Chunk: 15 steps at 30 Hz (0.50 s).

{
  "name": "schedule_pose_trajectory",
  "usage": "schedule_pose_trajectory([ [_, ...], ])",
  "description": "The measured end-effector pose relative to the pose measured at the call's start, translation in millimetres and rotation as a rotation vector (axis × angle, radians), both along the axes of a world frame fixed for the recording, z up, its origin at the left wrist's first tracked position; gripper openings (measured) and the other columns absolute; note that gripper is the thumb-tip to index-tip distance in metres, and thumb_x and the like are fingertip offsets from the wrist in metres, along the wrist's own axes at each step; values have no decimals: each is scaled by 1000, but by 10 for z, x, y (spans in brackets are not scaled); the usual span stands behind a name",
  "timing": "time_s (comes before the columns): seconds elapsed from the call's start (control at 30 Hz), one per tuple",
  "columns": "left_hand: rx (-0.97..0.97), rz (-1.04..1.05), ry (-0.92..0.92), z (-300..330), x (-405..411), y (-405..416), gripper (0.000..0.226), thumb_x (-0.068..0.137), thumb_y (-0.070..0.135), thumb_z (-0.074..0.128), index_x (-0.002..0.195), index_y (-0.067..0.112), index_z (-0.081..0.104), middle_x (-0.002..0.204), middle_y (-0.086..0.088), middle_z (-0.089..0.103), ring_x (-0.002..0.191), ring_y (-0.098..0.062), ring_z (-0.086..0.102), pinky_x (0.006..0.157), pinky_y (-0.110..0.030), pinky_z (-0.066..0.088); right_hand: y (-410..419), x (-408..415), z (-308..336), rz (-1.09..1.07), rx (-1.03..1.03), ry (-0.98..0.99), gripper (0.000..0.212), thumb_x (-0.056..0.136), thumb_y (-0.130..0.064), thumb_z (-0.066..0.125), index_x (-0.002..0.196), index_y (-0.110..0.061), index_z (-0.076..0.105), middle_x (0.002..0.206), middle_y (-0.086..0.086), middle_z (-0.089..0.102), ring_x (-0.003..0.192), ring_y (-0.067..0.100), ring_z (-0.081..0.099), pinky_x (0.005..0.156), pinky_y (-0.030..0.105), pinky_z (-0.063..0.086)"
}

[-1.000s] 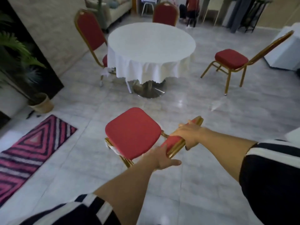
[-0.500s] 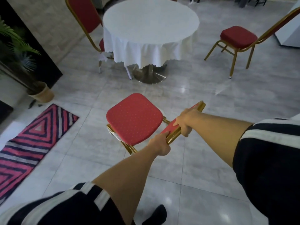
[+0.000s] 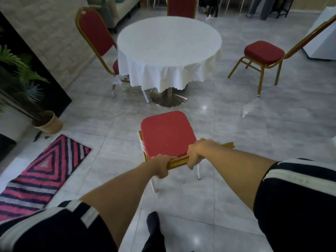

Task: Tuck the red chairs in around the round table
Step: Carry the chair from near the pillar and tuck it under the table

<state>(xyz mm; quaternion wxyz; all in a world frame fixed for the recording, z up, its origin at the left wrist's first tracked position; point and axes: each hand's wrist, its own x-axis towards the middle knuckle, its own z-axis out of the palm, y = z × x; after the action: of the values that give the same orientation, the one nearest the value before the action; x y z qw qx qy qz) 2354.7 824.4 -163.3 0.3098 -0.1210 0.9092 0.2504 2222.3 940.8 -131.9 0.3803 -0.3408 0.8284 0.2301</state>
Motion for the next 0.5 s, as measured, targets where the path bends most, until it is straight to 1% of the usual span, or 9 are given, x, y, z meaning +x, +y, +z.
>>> schedule_pose_trajectory([
  [0.03, -15, -21, 3, 2, -35, -152, 72, 94, -4, 56, 157, 29, 43, 131, -9, 63, 114, -26, 60, 97, -35, 50, -69, -39, 2, -40, -39, -33, 62, 72, -59, 76, 125, -30, 61, 130, 9, 54, 114, 31, 52, 97, 50, 51],
  [0.13, -94, -28, 33, -17, -152, -689, 69, 96, -2, 52, 156, 30, 45, 139, -10, 60, 123, -30, 59, 99, -34, 48, -201, -165, 21, -125, -230, -84, 61, 75, -54, 75, 132, -37, 65, 128, -1, 65, 112, 28, 60, 87, 39, 54],
  [0.2, -130, -29, 45, -44, -193, -991, 65, 94, 0, 52, 150, 32, 53, 138, -8, 62, 124, -31, 60, 98, -35, 49, -119, -200, 18, -185, -416, -97, 46, 75, -50, 75, 120, -42, 70, 105, -8, 70, 99, 24, 64, 81, 35, 54],
  [0.23, -137, -41, 55, -39, -255, -1137, 62, 92, 5, 55, 146, 34, 56, 136, -6, 65, 124, -30, 61, 98, -35, 49, -86, -231, 0, -203, -477, -88, 39, 76, -48, 75, 114, -40, 72, 92, -11, 68, 91, 22, 65, 77, 33, 53],
  [0.3, -154, -80, 53, 7, -366, -1271, 62, 86, 23, 65, 146, 36, 55, 139, -3, 65, 126, -29, 61, 102, -38, 50, -26, -207, -24, -181, -522, -45, 37, 77, -48, 75, 112, -37, 72, 83, -11, 67, 85, 21, 66, 73, 33, 52],
  [0.33, -156, -112, 54, 35, -450, -1315, 71, 83, 32, 70, 151, 35, 51, 145, -2, 62, 130, -29, 59, 106, -39, 49, -36, -188, -31, -178, -545, -17, 42, 77, -51, 76, 117, -37, 72, 88, -11, 70, 89, 22, 68, 76, 33, 53],
  [0.4, -108, -154, 73, 76, -570, -1302, 89, 76, 41, 76, 158, 30, 43, 151, -1, 57, 136, -28, 55, 110, -41, 46, -88, -125, -39, -176, -618, 24, 61, 77, -57, 75, 134, -40, 65, 111, -10, 76, 105, 22, 70, 90, 35, 54],
  [0.43, -68, -172, 73, 65, -609, -1292, 89, 74, 41, 77, 156, 30, 45, 149, 0, 59, 133, -26, 57, 109, -41, 48, -131, -100, -60, -190, -651, 34, 63, 78, -58, 74, 137, -42, 63, 117, -11, 75, 108, 21, 69, 92, 35, 54],
  [0.5, 31, -178, 93, -29, -613, -1231, 67, 76, 33, 74, 142, 33, 60, 129, 2, 70, 114, -24, 65, 95, -37, 52, -174, -101, -121, -214, -692, 53, 46, 82, -55, 71, 126, -43, 70, 106, -11, 77, 98, 19, 70, 86, 32, 53],
])
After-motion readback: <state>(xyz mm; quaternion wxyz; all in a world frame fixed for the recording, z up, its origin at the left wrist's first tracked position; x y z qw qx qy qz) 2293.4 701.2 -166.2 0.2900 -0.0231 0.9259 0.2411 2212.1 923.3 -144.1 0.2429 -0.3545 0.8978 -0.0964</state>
